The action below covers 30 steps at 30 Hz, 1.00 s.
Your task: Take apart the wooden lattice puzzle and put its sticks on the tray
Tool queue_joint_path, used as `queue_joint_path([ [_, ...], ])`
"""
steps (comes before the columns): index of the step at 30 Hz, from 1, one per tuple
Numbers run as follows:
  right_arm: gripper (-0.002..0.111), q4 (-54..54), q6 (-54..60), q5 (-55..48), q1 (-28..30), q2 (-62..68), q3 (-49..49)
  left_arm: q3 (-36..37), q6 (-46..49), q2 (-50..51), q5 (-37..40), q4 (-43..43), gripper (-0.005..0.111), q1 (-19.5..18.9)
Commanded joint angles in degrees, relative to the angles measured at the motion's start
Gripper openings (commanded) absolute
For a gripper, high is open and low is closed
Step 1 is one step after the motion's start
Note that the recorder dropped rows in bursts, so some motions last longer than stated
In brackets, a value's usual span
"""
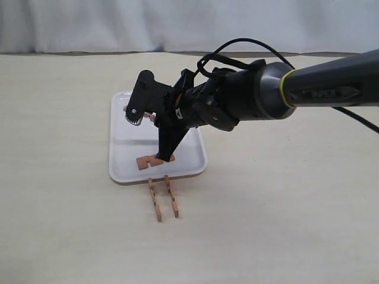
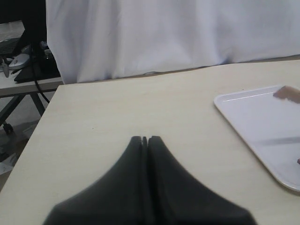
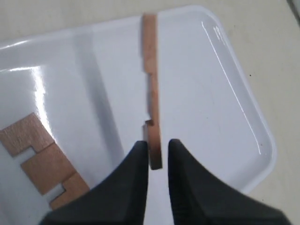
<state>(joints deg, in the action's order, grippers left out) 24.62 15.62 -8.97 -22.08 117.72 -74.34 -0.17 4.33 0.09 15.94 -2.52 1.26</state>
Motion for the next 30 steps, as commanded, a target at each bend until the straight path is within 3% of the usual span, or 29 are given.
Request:
queue_joint_path([
  [1, 0.032, 0.33, -0.23, -2.66, 0.10, 0.19, -0.29, 0.17, 0.04, -0.09, -0.57, 0.00, 0.000, 0.12],
  [5, 0.052, 0.33, -0.23, -4.35, -0.06, 0.07, -0.29, 0.17, 0.04, -0.09, -0.57, 0.00, 0.000, 0.12],
  [7, 0.056, 0.09, -0.23, -4.96, -0.74, -0.89, -0.29, 0.17, 0.04, -0.09, -0.57, 0.00, 0.000, 0.12],
  [16, 0.057, -1.10, -6.52, -12.92, -4.08, -8.02, -0.29, 0.17, 0.04, -0.09, -0.57, 0.00, 0.000, 0.12],
  [21, 0.057, -4.02, -18.07, -25.38, -4.08, -9.86, -0.29, 0.17, 0.04, -0.09, -0.40, 0.15, 0.000, 0.12],
  [24, 0.057, -16.25, -18.60, -33.09, -4.08, -9.60, -0.29, 0.17, 0.04, -0.09, -0.40, 0.15, 0.000, 0.12],
  [30, 0.057, -26.73, -18.60, -32.20, -4.08, -6.37, 0.44, 0.17, 0.04, -0.09, -0.40, 0.15, 0.000, 0.12],
])
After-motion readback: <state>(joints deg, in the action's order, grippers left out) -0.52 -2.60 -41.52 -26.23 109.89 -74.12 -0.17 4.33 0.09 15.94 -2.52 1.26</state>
